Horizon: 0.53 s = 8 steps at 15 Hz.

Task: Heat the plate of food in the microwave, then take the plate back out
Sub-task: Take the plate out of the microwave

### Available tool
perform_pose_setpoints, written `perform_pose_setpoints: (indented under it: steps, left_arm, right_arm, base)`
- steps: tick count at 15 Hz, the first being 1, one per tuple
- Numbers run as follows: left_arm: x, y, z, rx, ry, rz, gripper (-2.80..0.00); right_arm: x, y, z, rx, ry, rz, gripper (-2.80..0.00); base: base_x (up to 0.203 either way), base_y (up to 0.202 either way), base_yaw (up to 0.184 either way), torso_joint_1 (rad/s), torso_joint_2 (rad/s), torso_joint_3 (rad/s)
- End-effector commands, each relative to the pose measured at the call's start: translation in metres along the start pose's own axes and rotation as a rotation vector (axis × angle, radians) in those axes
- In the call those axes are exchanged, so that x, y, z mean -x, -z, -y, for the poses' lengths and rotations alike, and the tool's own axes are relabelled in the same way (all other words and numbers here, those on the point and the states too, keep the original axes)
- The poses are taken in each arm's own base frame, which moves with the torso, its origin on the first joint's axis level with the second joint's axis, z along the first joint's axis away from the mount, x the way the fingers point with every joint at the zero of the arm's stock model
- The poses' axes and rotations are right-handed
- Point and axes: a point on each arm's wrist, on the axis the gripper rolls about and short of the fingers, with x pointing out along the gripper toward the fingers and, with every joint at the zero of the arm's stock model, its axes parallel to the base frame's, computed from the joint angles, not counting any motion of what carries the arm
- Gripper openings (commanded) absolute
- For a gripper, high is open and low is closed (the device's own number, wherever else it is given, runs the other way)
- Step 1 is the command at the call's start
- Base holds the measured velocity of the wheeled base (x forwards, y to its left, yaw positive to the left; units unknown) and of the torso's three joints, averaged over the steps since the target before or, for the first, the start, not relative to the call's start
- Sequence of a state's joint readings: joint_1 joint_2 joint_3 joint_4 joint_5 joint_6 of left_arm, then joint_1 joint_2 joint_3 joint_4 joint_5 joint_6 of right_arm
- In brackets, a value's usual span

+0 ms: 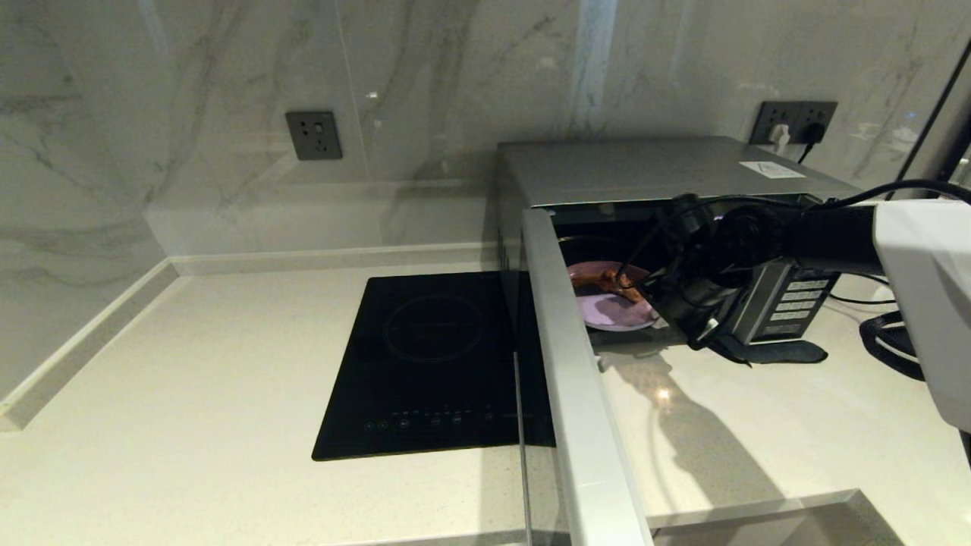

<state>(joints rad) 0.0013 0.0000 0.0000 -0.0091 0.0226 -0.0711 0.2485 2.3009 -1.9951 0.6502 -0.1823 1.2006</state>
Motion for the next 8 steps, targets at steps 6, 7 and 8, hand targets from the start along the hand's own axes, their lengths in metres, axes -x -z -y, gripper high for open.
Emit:
perform_pose_setpoints:
  steps: [6, 7, 8]
  left_arm:
    - [0.0, 0.0, 0.0, 0.001, -0.001, -0.001, -2.8]
    - [0.0, 0.0, 0.0, 0.001, -0.001, -0.001, -2.8]
    - [0.0, 0.0, 0.0, 0.001, -0.001, -0.001, -2.8]
  right_arm:
    - [0.019, -0.004, 0.002, -0.017, -0.014, 0.008, -2.8]
    - [0.022, -0.004, 0.002, -0.019, -0.016, 0.009, -2.8]
    - [0.026, -0.005, 0.003, -0.022, -0.02, 0.011, -2.8]
  base:
    - [0.0, 0.0, 0.0, 0.0, 0.0, 0.0]
    - [0.0, 0.0, 0.0, 0.0, 0.0, 0.0]
    - [0.0, 0.0, 0.0, 0.0, 0.0, 0.0]
